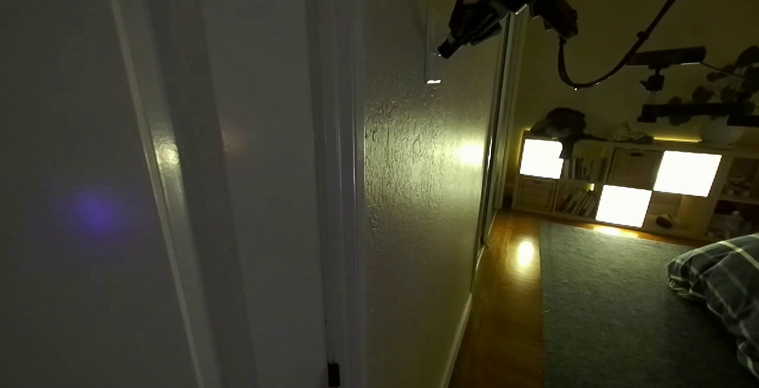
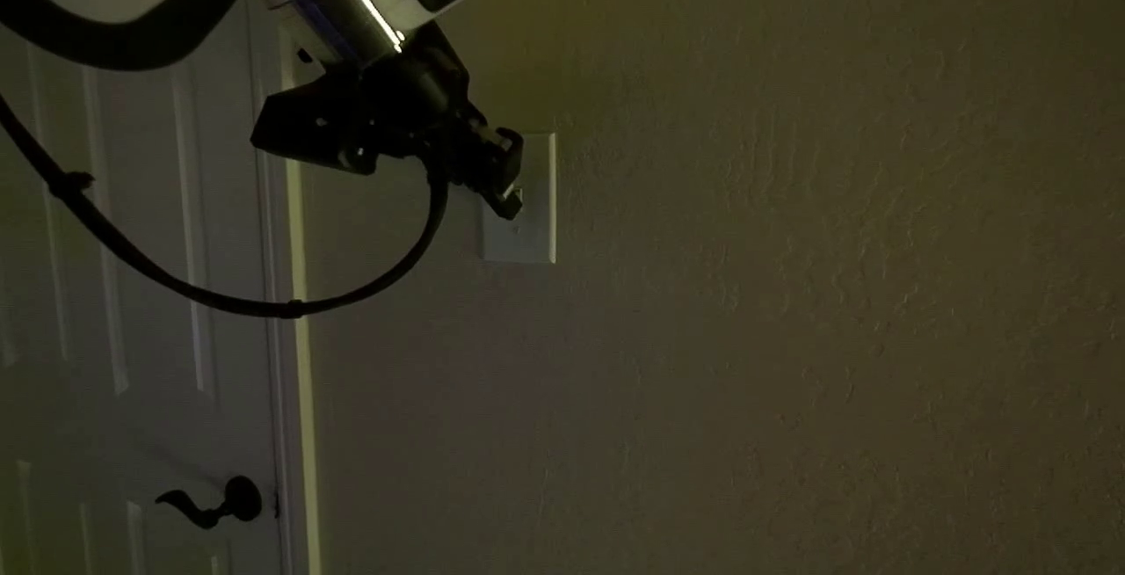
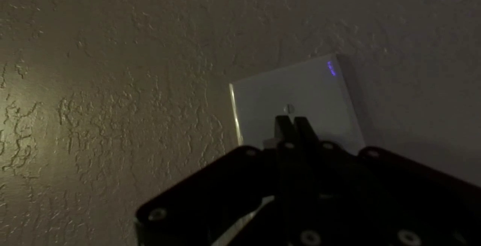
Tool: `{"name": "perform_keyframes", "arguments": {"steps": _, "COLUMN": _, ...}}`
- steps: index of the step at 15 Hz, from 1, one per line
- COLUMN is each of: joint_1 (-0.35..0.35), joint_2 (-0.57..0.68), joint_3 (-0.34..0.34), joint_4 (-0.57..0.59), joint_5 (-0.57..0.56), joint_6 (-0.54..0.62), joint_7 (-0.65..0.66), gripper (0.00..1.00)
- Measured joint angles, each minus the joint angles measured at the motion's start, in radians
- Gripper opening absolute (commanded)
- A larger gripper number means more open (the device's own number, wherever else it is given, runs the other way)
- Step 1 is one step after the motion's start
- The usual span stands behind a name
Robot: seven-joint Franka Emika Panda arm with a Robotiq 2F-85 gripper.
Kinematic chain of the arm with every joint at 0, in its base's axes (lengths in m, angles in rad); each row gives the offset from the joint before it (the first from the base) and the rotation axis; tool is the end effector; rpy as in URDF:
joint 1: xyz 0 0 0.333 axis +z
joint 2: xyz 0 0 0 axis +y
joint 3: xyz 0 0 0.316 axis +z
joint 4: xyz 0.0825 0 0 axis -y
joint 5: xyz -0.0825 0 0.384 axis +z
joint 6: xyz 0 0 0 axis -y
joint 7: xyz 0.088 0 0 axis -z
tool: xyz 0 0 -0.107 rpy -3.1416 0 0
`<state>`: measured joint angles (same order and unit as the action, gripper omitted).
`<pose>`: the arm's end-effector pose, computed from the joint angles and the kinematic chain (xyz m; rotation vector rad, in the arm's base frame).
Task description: Flip the switch
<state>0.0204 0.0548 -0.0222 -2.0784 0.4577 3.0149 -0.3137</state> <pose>0.6030 -0.0335 0.5026 -2.7328 0.1576 -1.3047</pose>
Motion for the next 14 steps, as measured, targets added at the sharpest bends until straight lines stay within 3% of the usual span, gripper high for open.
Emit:
{"name": "perform_keyframes", "arguments": {"steps": 2, "joint_1": -0.006, "joint_2": -0.005, "joint_3": -0.016, "joint_4": -0.017, "joint_5": -0.101, "joint_6": -0.023, "joint_7": 0.064, "gripper": 0.06}}
{"name": "perform_keyframes", "arguments": {"steps": 5, "joint_1": -0.009, "joint_2": -0.005, "joint_3": -0.083, "joint_4": -0.068, "joint_5": -0.362, "joint_6": -0.125, "joint_7": 0.209, "gripper": 0.06}}
{"name": "perform_keyframes", "arguments": {"steps": 8, "joint_1": -0.008, "joint_2": -0.015, "joint_3": -0.12, "joint_4": -0.078, "joint_5": -0.611, "joint_6": -0.289, "joint_7": 0.361, "gripper": 0.06}}
{"name": "perform_keyframes", "arguments": {"steps": 10, "joint_1": -0.008, "joint_2": -0.035, "joint_3": -0.102, "joint_4": -0.078, "joint_5": -0.691, "joint_6": -0.435, "joint_7": 0.42, "gripper": 0.07}}
{"name": "perform_keyframes", "arguments": {"steps": 12, "joint_1": -0.008, "joint_2": -0.056, "joint_3": -0.071, "joint_4": -0.076, "joint_5": -0.715, "joint_6": -0.571, "joint_7": 0.44, "gripper": 0.23}}
{"name": "perform_keyframes", "arguments": {"steps": 13, "joint_1": -0.007, "joint_2": -0.065, "joint_3": -0.054, "joint_4": -0.075, "joint_5": -0.716, "joint_6": -0.63, "joint_7": 0.442, "gripper": 0.39}}
{"name": "perform_keyframes", "arguments": {"steps": 14, "joint_1": -0.007, "joint_2": -0.073, "joint_3": -0.039, "joint_4": -0.075, "joint_5": -0.716, "joint_6": -0.684, "joint_7": 0.444, "gripper": 0.44}}
